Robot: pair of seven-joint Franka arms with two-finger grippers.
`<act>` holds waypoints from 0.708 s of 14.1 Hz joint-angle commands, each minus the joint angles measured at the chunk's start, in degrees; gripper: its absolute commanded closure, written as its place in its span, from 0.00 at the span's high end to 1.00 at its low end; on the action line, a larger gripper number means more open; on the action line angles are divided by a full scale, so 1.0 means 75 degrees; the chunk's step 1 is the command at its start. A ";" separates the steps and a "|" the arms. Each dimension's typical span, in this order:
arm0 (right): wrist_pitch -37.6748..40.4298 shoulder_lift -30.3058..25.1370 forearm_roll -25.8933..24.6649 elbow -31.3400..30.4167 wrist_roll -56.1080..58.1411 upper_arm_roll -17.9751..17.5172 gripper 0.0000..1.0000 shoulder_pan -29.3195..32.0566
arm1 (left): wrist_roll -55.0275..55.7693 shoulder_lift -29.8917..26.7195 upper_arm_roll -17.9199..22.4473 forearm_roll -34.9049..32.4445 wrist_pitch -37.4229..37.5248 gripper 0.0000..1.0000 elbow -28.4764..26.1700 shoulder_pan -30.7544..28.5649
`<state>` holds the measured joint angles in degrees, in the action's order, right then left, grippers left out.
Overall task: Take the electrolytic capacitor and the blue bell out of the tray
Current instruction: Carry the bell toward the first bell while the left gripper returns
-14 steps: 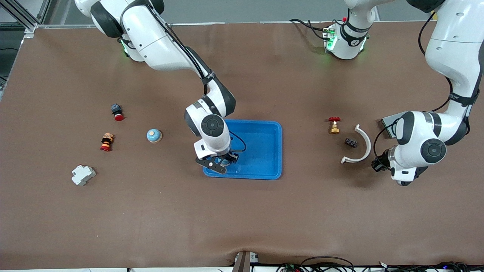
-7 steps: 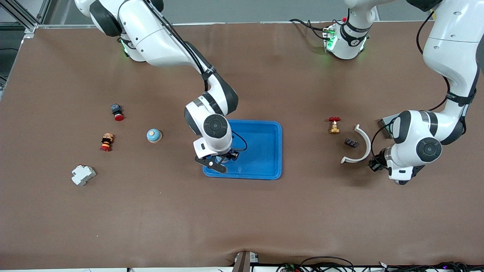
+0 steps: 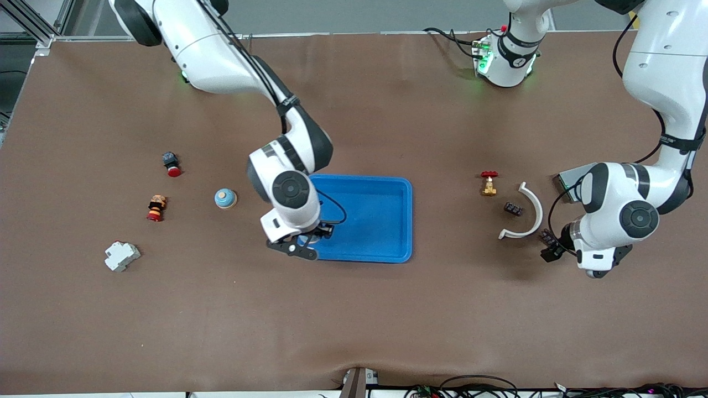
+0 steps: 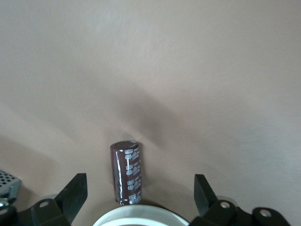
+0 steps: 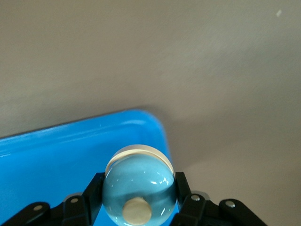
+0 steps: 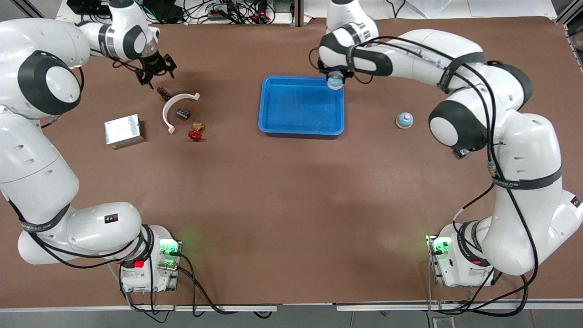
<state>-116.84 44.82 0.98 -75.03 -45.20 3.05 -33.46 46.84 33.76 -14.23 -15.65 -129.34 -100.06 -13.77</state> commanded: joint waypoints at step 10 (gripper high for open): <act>-0.1647 -0.1850 0.0022 -0.3342 0.3200 -0.0114 0.00 0.1601 | -0.3360 -0.2025 -0.0423 0.0245 0.3300 1.00 0.2361 -0.0168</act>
<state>-127.55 34.94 1.03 -95.07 -23.32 3.14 -22.54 26.28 21.54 -16.93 -15.50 -106.35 -82.76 -14.05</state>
